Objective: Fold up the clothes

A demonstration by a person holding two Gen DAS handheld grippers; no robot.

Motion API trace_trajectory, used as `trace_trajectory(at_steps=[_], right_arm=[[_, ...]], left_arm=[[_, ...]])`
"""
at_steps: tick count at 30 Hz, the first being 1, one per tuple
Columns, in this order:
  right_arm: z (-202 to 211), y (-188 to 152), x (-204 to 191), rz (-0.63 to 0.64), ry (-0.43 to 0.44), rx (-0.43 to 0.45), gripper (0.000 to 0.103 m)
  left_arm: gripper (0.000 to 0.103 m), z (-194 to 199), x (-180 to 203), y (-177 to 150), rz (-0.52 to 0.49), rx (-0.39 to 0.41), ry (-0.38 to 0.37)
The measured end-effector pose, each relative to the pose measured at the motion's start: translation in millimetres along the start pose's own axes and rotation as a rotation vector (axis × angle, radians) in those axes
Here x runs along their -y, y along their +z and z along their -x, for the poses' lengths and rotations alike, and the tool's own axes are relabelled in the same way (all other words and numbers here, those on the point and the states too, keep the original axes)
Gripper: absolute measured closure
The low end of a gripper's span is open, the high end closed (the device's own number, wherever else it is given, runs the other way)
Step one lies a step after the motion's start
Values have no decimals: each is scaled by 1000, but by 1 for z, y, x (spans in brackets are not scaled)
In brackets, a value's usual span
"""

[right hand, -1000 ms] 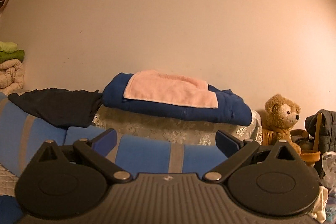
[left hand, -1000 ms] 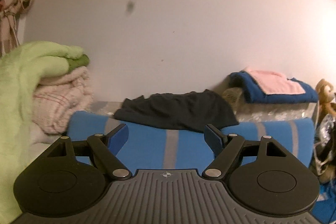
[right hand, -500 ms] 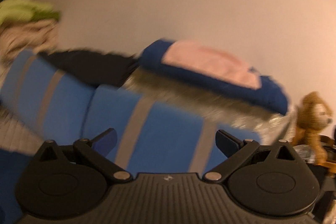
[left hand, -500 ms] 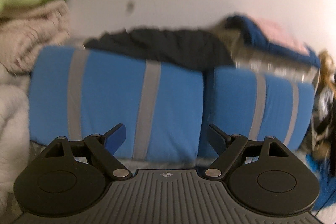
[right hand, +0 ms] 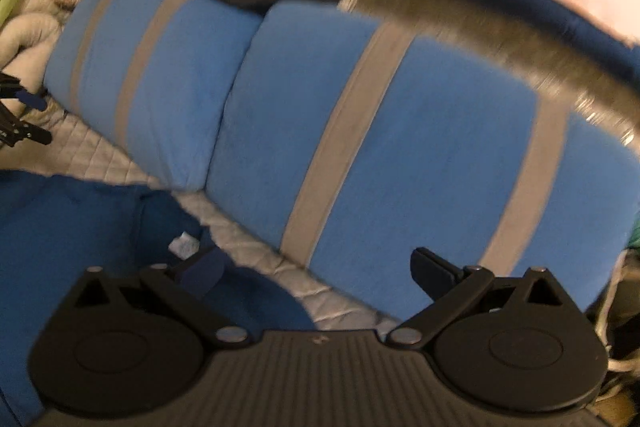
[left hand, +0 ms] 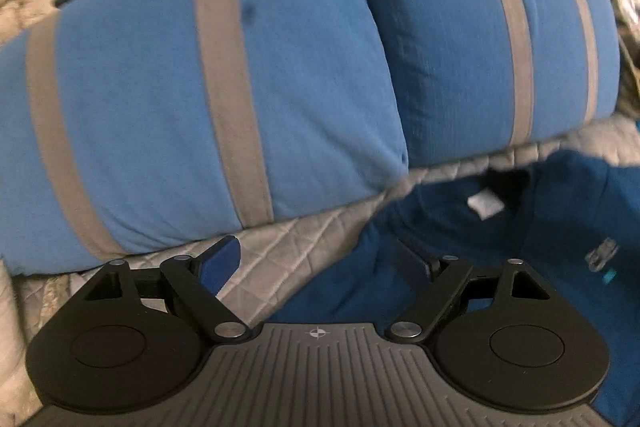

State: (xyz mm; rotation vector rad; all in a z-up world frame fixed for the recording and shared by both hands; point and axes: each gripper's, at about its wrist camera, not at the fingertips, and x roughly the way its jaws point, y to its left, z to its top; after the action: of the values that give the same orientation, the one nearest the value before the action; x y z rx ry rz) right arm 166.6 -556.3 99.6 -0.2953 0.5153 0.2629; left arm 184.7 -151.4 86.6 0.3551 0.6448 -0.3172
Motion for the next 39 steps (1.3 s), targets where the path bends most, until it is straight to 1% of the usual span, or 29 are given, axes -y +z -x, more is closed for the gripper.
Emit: trace_trajectory(at_steps=[3,10,11,12,13,14,15,17,20,22,23,24,25,27,28,29,30,32,33,34,35,36,37,38,39], right_arm=[[-26,-6,-6,10,26,-20,0],[-73,-16,-15,24,87,-60,2],[-78,-18,-15,25,98,-67,2],[-83,-19,-17,33,106,-74,2],[-89,-20,-19,49,108,-79,2],[-94,-21,-21,66,110,-85,3],[-100,-23,-25,91,104,-94,3],[-111,-27,-32,142,97,-109,3],[-129,-30,-39,169,112,-129,7],[-142,-32,-41,148,127,-144,11],[-148,-32,-40,129,138,-152,15],[-153,-32,-40,108,157,-163,24],[-159,-32,-39,89,179,-177,32],[-171,-31,-37,34,206,-217,80],[-178,-31,-35,-2,211,-240,90],[-181,-31,-31,-55,209,-246,93],[-185,-31,-26,-118,202,-250,93],[-194,-33,-15,-247,197,-269,93],[-201,-37,-9,-324,180,-296,90],[-208,-41,-4,-401,163,-320,73],[-210,-43,-1,-451,154,-320,70],[-209,-43,1,-473,141,-311,59],[-206,-40,-1,-462,99,-309,50],[-202,-38,-3,-450,55,-307,25],[-193,-34,-6,-402,-19,-286,8]], left_arm=[[19,-19,4,1,-45,-9,-18],[20,-66,5,5,-38,-48,-56],[22,-73,6,4,-40,-58,-67],[35,-81,7,2,-43,-68,-70],[41,-88,7,1,-47,-79,-72],[50,-97,8,0,-38,-100,-68],[54,-107,8,-2,-27,-123,-62],[54,-119,7,-5,-11,-140,-72],[55,-132,3,-9,1,-161,-90],[75,-135,0,-9,22,-179,-132],[88,-137,-1,-9,30,-192,-160],[93,-137,1,-7,12,-210,-158],[94,-138,3,-5,-11,-228,-149],[96,-135,5,2,-52,-221,-106],[96,-133,4,6,-65,-212,-81],[96,-132,2,9,-62,-207,-66],[96,-131,1,11,-56,-205,-54],[95,-134,0,12,-39,-209,-35],[94,-136,1,10,-27,-211,-25],[91,-138,3,8,-11,-217,-11],[86,-138,4,6,2,-213,8],[80,-138,4,3,12,-206,28],[74,-137,5,1,23,-200,48],[60,-132,5,1,27,-183,78],[52,-125,5,0,29,-159,110]])
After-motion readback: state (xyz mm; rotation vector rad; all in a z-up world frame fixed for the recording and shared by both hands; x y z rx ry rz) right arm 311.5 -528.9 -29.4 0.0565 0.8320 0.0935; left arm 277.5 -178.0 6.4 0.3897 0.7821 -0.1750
